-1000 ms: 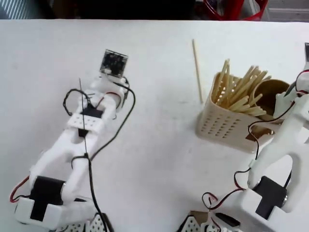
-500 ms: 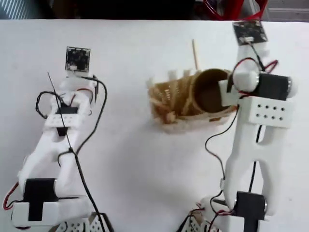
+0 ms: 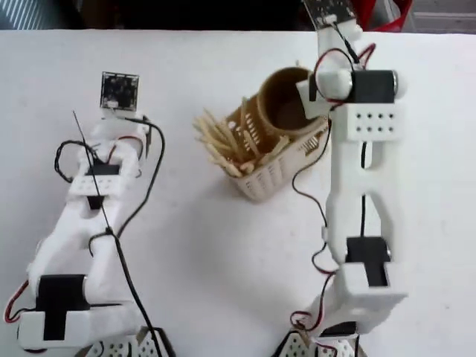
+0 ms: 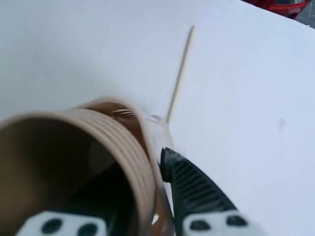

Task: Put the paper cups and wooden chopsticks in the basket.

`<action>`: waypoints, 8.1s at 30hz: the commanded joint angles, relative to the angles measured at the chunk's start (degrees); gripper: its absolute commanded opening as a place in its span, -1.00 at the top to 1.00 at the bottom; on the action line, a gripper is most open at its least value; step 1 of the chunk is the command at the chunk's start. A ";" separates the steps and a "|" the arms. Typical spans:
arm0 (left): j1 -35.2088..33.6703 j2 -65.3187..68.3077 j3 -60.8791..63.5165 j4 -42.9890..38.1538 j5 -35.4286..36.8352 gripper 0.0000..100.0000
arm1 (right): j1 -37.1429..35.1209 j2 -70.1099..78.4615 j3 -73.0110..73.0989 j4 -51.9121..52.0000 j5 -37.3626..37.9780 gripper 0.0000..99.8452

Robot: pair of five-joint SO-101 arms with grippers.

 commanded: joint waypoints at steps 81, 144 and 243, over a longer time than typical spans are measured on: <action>-0.22 -2.51 -1.67 -1.32 0.62 0.81 | 22.02 -6.99 -22.68 11.30 6.68 0.66; 1.10 -2.42 -1.67 -1.41 0.26 0.81 | 10.07 -4.79 79.74 -94.37 -3.87 0.66; 11.03 -2.51 -13.27 17.49 0.26 0.80 | 1.36 -52.70 91.87 -62.64 -36.13 0.95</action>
